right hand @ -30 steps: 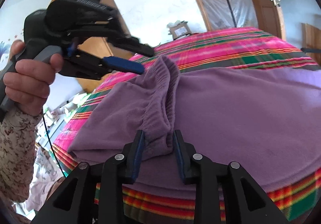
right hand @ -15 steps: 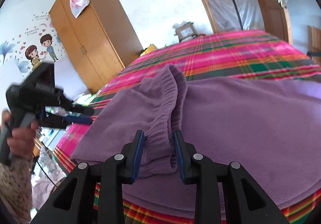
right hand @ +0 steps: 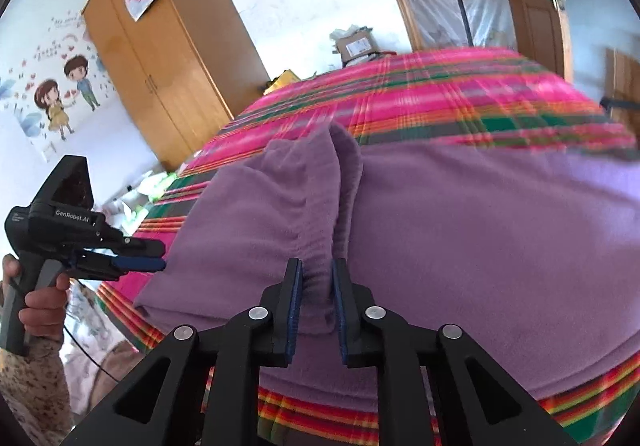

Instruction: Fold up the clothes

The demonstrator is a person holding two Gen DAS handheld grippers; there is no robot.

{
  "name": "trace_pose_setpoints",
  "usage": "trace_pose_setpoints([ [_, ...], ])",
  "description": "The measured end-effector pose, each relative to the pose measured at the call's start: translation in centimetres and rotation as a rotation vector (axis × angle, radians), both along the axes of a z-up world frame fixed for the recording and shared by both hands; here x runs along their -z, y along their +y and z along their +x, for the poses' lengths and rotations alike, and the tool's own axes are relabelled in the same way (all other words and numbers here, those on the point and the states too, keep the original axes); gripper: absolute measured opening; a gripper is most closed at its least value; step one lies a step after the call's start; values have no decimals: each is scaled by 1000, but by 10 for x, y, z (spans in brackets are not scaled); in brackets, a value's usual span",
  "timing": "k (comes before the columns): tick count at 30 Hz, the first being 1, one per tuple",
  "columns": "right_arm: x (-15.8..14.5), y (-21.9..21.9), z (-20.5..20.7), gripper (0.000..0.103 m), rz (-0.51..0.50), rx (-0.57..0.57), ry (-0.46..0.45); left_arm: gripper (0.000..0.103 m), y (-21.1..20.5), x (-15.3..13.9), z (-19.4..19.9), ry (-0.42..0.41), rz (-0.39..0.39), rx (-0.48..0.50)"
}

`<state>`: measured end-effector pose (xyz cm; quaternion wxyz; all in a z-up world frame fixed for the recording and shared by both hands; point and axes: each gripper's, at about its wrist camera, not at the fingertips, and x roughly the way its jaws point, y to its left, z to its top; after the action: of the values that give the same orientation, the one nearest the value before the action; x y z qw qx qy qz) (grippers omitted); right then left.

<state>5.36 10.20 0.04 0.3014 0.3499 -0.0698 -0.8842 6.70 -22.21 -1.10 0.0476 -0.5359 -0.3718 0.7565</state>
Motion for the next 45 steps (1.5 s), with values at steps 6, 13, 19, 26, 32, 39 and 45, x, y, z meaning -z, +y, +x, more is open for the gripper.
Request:
trace_pose_setpoints([
  [6, -27, -6, -30, 27, 11, -14, 61, 28, 4, -1, 8, 18, -33, 31],
  [13, -21, -32, -92, 30, -17, -80, -69, 28, 5, 1, 11, 39, -23, 53],
  [19, -18, -38, -104, 8, -48, -119, -76, 28, 2, 3, 11, 46, 9, 65],
  [26, -10, -5, -111, 6, -137, 22, -113, 8, -5, 11, 14, 54, 15, 65],
  [32, 1, -13, -113, 9, -51, 38, -145, 8, -10, 14, 17, 68, 51, 75],
  [39, -30, -24, -99, 19, 159, 18, -12, 8, -11, 17, 19, 91, 65, 100],
  [45, -53, -68, -93, 28, 239, -163, 127, 8, -13, 18, 20, 108, 79, 123],
])
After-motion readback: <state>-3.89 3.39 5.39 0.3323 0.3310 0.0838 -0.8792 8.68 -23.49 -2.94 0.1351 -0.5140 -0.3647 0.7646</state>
